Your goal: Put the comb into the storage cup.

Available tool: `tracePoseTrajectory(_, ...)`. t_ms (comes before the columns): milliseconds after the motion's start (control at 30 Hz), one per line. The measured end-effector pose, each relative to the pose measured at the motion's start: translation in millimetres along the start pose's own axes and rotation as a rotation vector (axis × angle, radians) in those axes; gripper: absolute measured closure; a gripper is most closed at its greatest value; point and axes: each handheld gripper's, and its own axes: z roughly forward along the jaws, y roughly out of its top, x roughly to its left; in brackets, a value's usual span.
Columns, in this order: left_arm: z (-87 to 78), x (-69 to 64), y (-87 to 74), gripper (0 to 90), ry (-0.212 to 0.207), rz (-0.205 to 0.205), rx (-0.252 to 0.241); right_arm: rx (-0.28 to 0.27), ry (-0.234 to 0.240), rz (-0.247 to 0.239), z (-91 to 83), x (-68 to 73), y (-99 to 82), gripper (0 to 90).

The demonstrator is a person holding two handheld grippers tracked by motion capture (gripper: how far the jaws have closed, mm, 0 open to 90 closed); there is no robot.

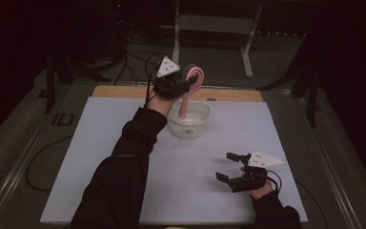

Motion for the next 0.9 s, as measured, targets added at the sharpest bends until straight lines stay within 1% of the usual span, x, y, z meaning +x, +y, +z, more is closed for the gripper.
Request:
tracePoseTrajectory(100, 4.3, -2.4, -6.3, 66.2, 0.001, 0.015, 0.009, 0.001, -0.002, -0.001, 0.4, -0.1, -0.3, 11.0)
tracePoseTrajectory(133, 5.7, -3.2, -8.5, 66.2, 0.002, 0.026, 0.012, 0.002, -0.004, -0.003, 0.5, 0.2, -0.3, 11.0)
tracePoseTrajectory(167, 7.0, -4.4, -10.6, 66.3, 0.010, 0.034, 0.014, 0.002, -0.006, -0.007, 0.7, 0.4, -0.3, 11.0)
tracePoseTrajectory(233, 9.2, -5.4, -14.5, 66.2, 0.004, 0.041, 0.016, 0.000, -0.004, -0.003, 0.9, 0.1, -0.5, 11.0)
tracePoseTrajectory(267, 10.3, -6.4, -16.1, 66.3, 0.009, 0.046, 0.019, 0.002, -0.006, -0.003, 0.9, 0.0, -0.7, 11.0)
tracePoseTrajectory(333, 12.7, -8.8, -19.7, 66.3, 0.006, 0.059, 0.023, 0.000, -0.003, 0.001, 0.7, -0.3, -0.9, 11.0)
tracePoseTrajectory(467, 15.7, -11.9, -24.1, 66.3, 0.007, 0.073, 0.032, 0.001, -0.002, 0.000, 0.9, 0.1, -0.6, 11.0)
tracePoseTrajectory(567, 18.4, -14.5, -29.3, 66.2, 0.002, 0.072, 0.043, -0.001, 0.003, -0.003, 0.9, 0.1, -0.4, 11.0)
tracePoseTrajectory(667, 20.2, -19.1, -34.3, 66.2, 0.023, 0.101, 0.058, -0.001, 0.004, 0.002, 0.8, 0.2, -0.2, 11.1)
tracePoseTrajectory(767, 21.8, -21.1, -38.2, 66.2, 0.026, 0.107, 0.066, -0.002, 0.005, -0.001, 1.1, 0.4, 0.0, 11.1)
tracePoseTrajectory(833, 22.4, -23.1, -40.7, 66.2, 0.035, 0.127, 0.075, 0.000, 0.004, 0.001, 1.0, 0.7, 0.3, 11.1)
tracePoseTrajectory(900, 23.3, -24.9, -43.5, 66.2, 0.036, 0.127, 0.076, -0.002, 0.004, 0.002, 1.0, 0.7, 0.3, 11.1)
